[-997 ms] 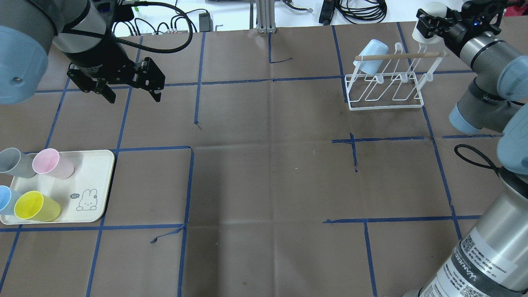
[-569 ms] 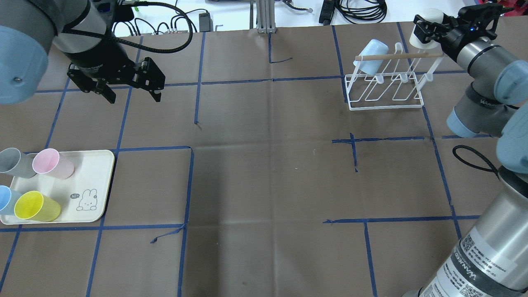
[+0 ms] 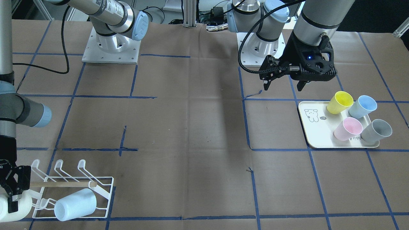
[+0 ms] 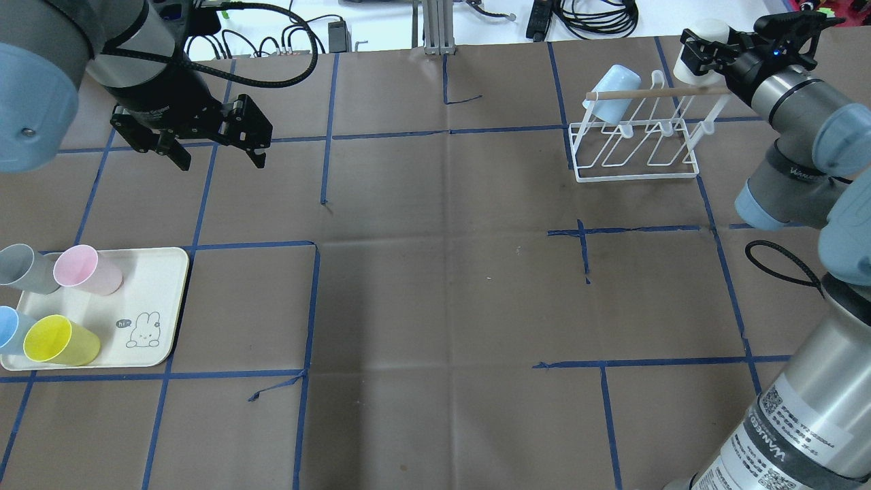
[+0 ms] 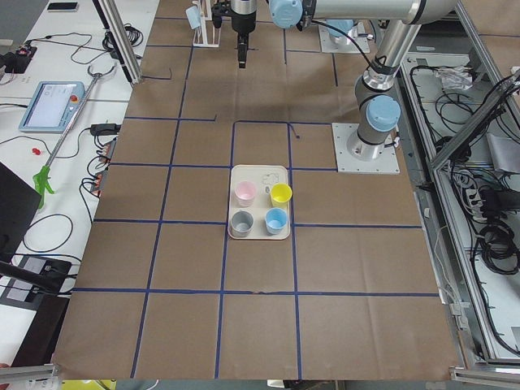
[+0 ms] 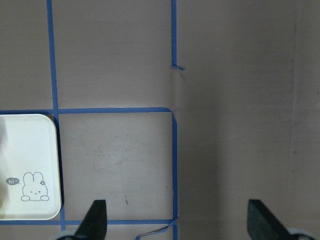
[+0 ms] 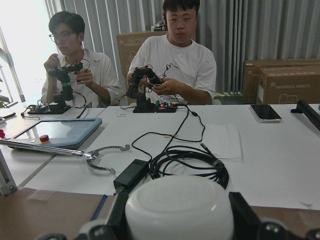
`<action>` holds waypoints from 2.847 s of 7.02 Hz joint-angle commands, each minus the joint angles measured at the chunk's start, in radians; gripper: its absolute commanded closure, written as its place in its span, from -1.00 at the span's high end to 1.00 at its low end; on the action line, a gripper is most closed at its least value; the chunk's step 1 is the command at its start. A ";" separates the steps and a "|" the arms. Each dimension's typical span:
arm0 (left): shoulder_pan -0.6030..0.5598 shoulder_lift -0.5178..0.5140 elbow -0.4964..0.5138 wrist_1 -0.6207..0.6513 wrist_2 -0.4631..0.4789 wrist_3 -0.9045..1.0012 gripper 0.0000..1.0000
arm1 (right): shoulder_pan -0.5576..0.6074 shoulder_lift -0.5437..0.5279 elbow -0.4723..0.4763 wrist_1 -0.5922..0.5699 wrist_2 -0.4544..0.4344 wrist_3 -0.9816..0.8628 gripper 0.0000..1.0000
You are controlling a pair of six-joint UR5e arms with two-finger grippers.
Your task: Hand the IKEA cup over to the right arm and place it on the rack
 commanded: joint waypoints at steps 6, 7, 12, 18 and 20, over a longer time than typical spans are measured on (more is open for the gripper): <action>-0.002 -0.003 -0.001 0.003 -0.008 -0.059 1.00 | 0.009 -0.150 -0.001 0.034 -0.006 0.000 1.00; -0.002 -0.003 -0.001 0.003 -0.008 -0.060 1.00 | 0.009 -0.207 -0.003 0.174 -0.007 -0.009 1.00; -0.004 -0.003 -0.003 0.003 -0.005 -0.060 1.00 | 0.080 -0.503 -0.015 0.959 -0.030 -0.014 1.00; -0.004 -0.004 -0.003 0.003 -0.005 -0.053 1.00 | 0.331 -0.625 -0.121 1.826 -0.399 0.003 1.00; -0.004 -0.007 -0.003 0.005 -0.005 -0.046 1.00 | 0.392 -0.644 -0.126 2.102 -0.487 -0.006 1.00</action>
